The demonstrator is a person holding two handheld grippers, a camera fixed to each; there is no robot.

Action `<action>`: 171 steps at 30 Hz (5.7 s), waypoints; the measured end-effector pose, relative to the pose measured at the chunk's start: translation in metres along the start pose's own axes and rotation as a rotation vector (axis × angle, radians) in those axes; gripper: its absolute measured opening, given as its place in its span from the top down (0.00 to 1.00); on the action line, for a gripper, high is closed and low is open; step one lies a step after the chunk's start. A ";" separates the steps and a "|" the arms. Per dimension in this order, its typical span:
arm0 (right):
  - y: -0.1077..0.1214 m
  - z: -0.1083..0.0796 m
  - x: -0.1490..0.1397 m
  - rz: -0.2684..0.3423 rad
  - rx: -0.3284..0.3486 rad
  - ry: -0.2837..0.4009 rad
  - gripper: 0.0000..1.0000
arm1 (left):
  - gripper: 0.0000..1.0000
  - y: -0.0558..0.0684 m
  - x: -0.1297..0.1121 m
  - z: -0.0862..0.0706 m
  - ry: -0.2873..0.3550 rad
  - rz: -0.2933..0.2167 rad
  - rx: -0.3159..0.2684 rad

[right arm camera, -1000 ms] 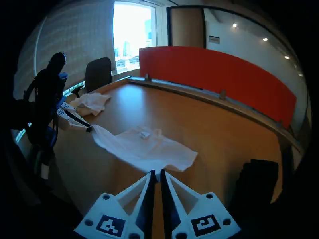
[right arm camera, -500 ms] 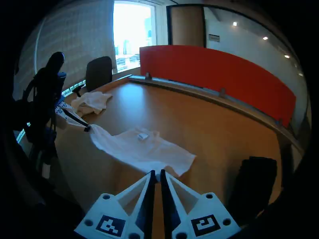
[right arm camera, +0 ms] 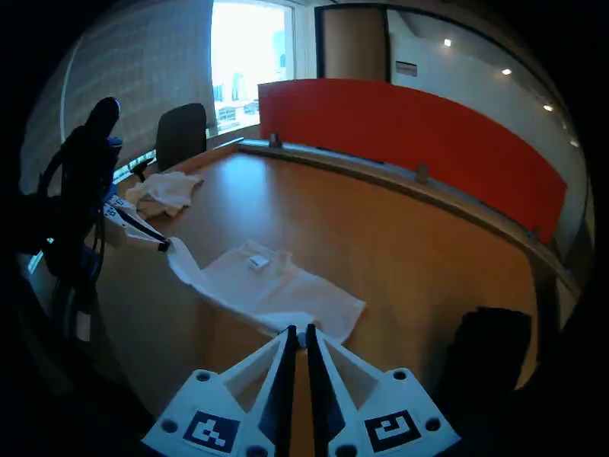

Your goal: Fold towel

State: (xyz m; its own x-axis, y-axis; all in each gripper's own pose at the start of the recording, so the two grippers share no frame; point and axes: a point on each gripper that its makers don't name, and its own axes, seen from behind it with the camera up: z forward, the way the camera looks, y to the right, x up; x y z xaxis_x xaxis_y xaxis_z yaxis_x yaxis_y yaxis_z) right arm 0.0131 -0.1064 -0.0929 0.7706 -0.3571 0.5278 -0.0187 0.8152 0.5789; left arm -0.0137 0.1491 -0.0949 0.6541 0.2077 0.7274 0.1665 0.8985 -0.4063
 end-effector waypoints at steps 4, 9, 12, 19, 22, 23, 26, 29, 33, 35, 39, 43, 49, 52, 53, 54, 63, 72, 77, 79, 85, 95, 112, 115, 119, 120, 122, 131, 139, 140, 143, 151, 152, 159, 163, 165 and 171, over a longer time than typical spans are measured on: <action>0.009 0.016 -0.002 0.019 -0.008 -0.014 0.90 | 0.89 -0.007 0.006 0.014 -0.001 -0.008 0.009; 0.018 0.033 -0.006 0.038 -0.014 -0.030 0.90 | 0.89 -0.017 0.015 0.031 -0.004 -0.008 0.018; 0.021 0.041 -0.008 0.041 -0.014 -0.041 0.90 | 0.89 -0.021 0.019 0.039 -0.007 -0.011 0.019; 0.027 0.053 -0.011 0.040 -0.015 -0.058 0.90 | 0.89 -0.027 0.020 0.053 -0.019 -0.017 0.016; 0.031 0.060 -0.013 0.044 -0.016 -0.067 0.90 | 0.89 -0.030 0.020 0.062 -0.024 -0.015 0.017; 0.033 0.063 -0.014 0.046 -0.016 -0.071 0.90 | 0.89 -0.031 0.020 0.065 -0.026 -0.013 0.018; 0.038 0.073 -0.018 0.051 -0.020 -0.084 0.90 | 0.89 -0.034 0.018 0.077 -0.034 -0.011 0.024; 0.042 0.083 -0.021 0.059 -0.023 -0.096 0.90 | 0.89 -0.038 0.015 0.090 -0.047 -0.010 0.033; 0.046 0.097 -0.025 0.077 -0.032 -0.107 0.90 | 0.89 -0.044 0.014 0.104 -0.052 -0.019 0.045; 0.048 0.104 -0.028 0.086 -0.039 -0.112 0.90 | 0.89 -0.046 0.014 0.110 -0.055 -0.026 0.047; 0.051 0.113 -0.032 0.093 -0.050 -0.119 0.90 | 0.89 -0.050 0.015 0.118 -0.064 -0.037 0.055; 0.054 0.121 -0.035 0.093 -0.062 -0.127 0.89 | 0.88 -0.053 0.016 0.124 -0.073 -0.047 0.062; 0.061 0.131 -0.039 0.096 -0.085 -0.140 0.85 | 0.86 -0.058 0.022 0.132 -0.077 -0.048 0.080; 0.065 0.135 -0.040 0.101 -0.098 -0.145 0.79 | 0.84 -0.060 0.024 0.135 -0.079 -0.042 0.089; 0.067 0.136 -0.041 0.102 -0.103 -0.147 0.76 | 0.83 -0.061 0.025 0.136 -0.079 -0.039 0.093; 0.068 0.136 -0.041 0.104 -0.106 -0.148 0.74 | 0.82 -0.062 0.025 0.137 -0.080 -0.039 0.096; 0.079 0.137 -0.043 0.106 -0.137 -0.150 0.29 | 0.63 -0.070 0.031 0.141 -0.077 -0.049 0.127; 0.085 0.134 -0.035 0.091 -0.155 -0.121 0.13 | 0.24 -0.078 0.037 0.134 -0.054 -0.051 0.156; 0.085 0.130 -0.029 0.096 -0.159 -0.104 0.00 | 0.07 -0.080 0.036 0.129 -0.047 -0.048 0.160; 0.085 0.128 -0.027 0.096 -0.158 -0.099 0.00 | 0.07 -0.080 0.036 0.126 -0.043 -0.049 0.161; 0.086 0.123 -0.025 0.095 -0.159 -0.099 0.00 | 0.07 -0.079 0.034 0.122 -0.038 -0.056 0.158; 0.076 0.110 -0.029 0.090 -0.153 -0.098 0.00 | 0.07 -0.075 0.024 0.106 -0.031 -0.058 0.161; 0.057 0.078 -0.047 0.098 -0.156 -0.098 0.00 | 0.07 -0.067 -0.003 0.071 -0.025 -0.073 0.173; 0.057 0.076 -0.049 0.095 -0.153 -0.099 0.00 | 0.07 -0.068 -0.005 0.068 -0.025 -0.075 0.179; 0.054 0.076 -0.051 0.077 -0.139 -0.102 0.00 | 0.07 -0.070 -0.008 0.063 -0.019 -0.084 0.189; 0.054 0.076 -0.051 0.071 -0.136 -0.105 0.00 | 0.07 -0.070 -0.009 0.061 -0.018 -0.087 0.191; 0.053 0.077 -0.053 0.057 -0.130 -0.110 0.00 | 0.07 -0.071 -0.011 0.057 -0.015 -0.093 0.195; 0.044 0.079 -0.058 0.000 -0.086 -0.128 0.00 | 0.07 -0.076 -0.027 0.037 -0.013 -0.124 0.217; 0.040 0.082 -0.071 -0.032 -0.059 -0.161 0.01 | 0.07 -0.083 -0.035 0.026 -0.012 -0.130 0.235; 0.040 0.083 -0.074 -0.037 -0.056 -0.169 0.02 | 0.07 -0.083 -0.037 0.024 -0.011 -0.130 0.238; 0.038 0.084 -0.084 -0.050 -0.044 -0.190 0.05 | 0.07 -0.085 -0.042 0.019 -0.015 -0.130 0.245; 0.031 0.088 -0.108 -0.053 -0.014 -0.240 0.16 | 0.07 -0.086 -0.059 0.010 -0.030 -0.142 0.255; 0.030 0.089 -0.109 -0.052 -0.011 -0.246 0.17 | 0.07 -0.086 -0.061 0.009 -0.032 -0.144 0.255; 0.032 0.091 -0.114 -0.049 -0.008 -0.266 0.35 | 0.07 -0.090 -0.066 0.005 -0.037 -0.151 0.262; 0.032 0.093 -0.115 -0.047 0.000 -0.272 0.39 | 0.07 -0.091 -0.066 0.004 -0.035 -0.157 0.261; 0.032 0.093 -0.115 -0.049 0.003 -0.276 0.42 | 0.07 -0.091 -0.067 0.003 -0.035 -0.159 0.260; 0.029 0.092 -0.119 -0.059 0.024 -0.289 0.64 | 0.07 -0.091 -0.068 0.004 -0.037 -0.159 0.259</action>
State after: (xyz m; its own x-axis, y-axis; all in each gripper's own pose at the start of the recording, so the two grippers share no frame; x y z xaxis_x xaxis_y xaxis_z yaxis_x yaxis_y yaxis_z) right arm -0.1378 -0.0820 -0.0812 0.5579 -0.5216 0.6455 0.0034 0.7792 0.6268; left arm -0.0761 0.0547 -0.1049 0.6069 0.0663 0.7920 0.0677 0.9886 -0.1347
